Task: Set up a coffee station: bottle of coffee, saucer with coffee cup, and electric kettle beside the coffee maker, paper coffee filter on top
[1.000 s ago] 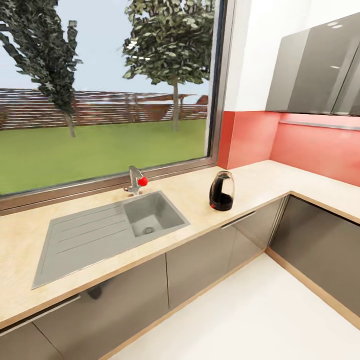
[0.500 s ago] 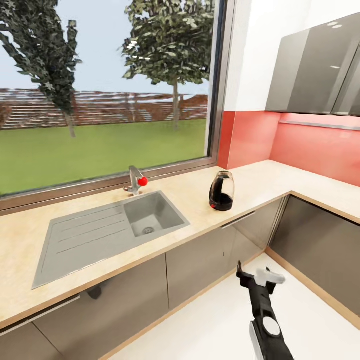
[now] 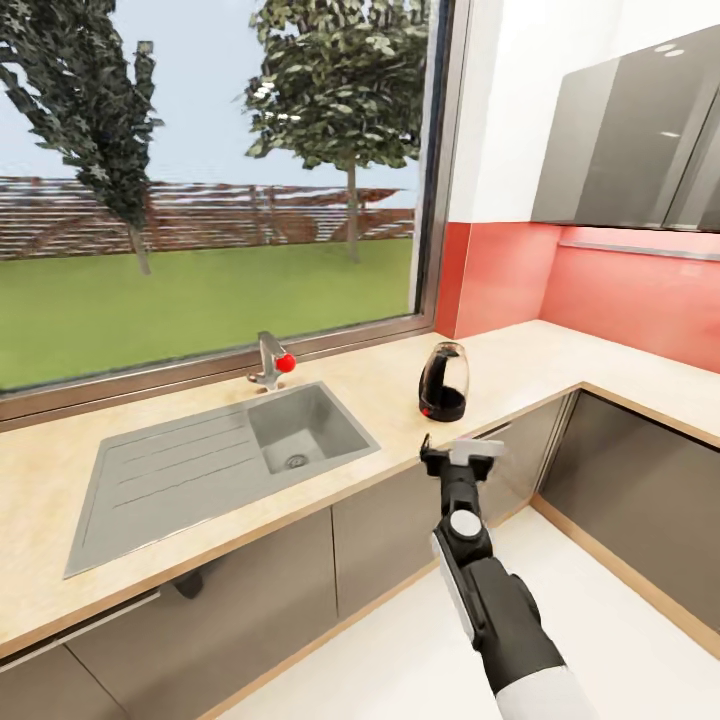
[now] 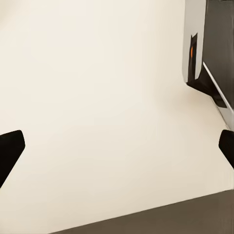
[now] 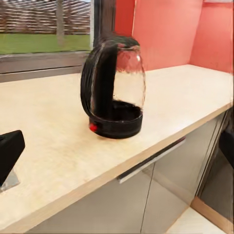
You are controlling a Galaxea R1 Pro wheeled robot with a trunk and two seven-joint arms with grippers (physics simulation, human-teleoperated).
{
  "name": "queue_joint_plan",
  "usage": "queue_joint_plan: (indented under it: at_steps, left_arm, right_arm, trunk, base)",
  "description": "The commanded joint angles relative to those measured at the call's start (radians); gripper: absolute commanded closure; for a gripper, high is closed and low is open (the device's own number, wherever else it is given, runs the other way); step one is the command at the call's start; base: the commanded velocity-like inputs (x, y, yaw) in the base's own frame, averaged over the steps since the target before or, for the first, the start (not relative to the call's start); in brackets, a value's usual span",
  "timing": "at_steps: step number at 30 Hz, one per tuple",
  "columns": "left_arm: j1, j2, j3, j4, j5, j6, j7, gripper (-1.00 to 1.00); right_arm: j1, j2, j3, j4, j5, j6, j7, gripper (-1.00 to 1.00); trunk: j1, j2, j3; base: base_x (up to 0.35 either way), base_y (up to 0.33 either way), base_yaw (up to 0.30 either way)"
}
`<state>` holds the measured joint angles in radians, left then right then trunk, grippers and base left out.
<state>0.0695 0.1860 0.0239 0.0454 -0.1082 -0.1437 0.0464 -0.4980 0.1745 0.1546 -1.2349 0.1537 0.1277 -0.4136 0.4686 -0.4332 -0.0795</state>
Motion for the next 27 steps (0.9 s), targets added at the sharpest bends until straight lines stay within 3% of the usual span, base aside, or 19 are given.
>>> queue_joint_plan:
  at_steps: [1,2,3,7,12,20,27]
  left_arm:
    - [-0.001,-0.001,0.003,0.002,-0.01,-0.007,0.005,-1.0]
    - [-0.001,-0.001,0.003,0.002,-0.01,-0.009,0.005,-1.0]
    - [-0.001,-0.002,0.004,0.002,-0.01,-0.01,0.005,-1.0]
    - [0.003,0.0,0.004,0.002,-0.01,-0.011,0.005,-1.0]
    - [0.014,0.001,0.006,0.002,-0.01,-0.01,0.005,-1.0]
    - [0.035,-0.006,0.013,0.0,-0.005,0.006,0.005,-1.0]
    - [0.06,-0.014,0.015,0.0,-0.004,-0.021,0.002,-1.0]
  right_arm:
    - [-0.008,0.0,0.041,-0.001,0.01,0.011,-0.053,-1.0]
    - [-0.015,0.0,0.112,0.0,0.01,0.011,-0.139,-1.0]
    - [-0.017,0.0,0.138,0.001,0.011,0.011,-0.166,-1.0]
    - [-0.02,0.0,0.179,0.054,0.012,0.01,-0.21,-1.0]
    - [-0.02,0.0,0.185,0.147,0.013,0.01,-0.217,-1.0]
    - [-0.019,0.0,0.186,0.142,0.004,0.008,-0.223,-1.0]
    - [-0.019,0.0,0.186,0.149,0.012,0.007,-0.21,-1.0]
  trunk:
    - [0.001,-0.002,-0.002]
    - [0.001,-0.002,-0.002]
    - [0.001,-0.002,-0.002]
    - [0.001,-0.002,-0.002]
    - [0.001,-0.002,-0.002]
    - [0.001,-0.002,-0.002]
    - [0.001,-0.002,-0.002]
  base:
    - [0.0,0.0,0.0]
    - [0.0,0.0,0.0]
    - [0.0,0.0,0.0]
    - [0.0,0.0,0.0]
    - [0.0,0.0,0.0]
    - [0.055,0.0,0.0]
    - [0.0,0.0,0.0]
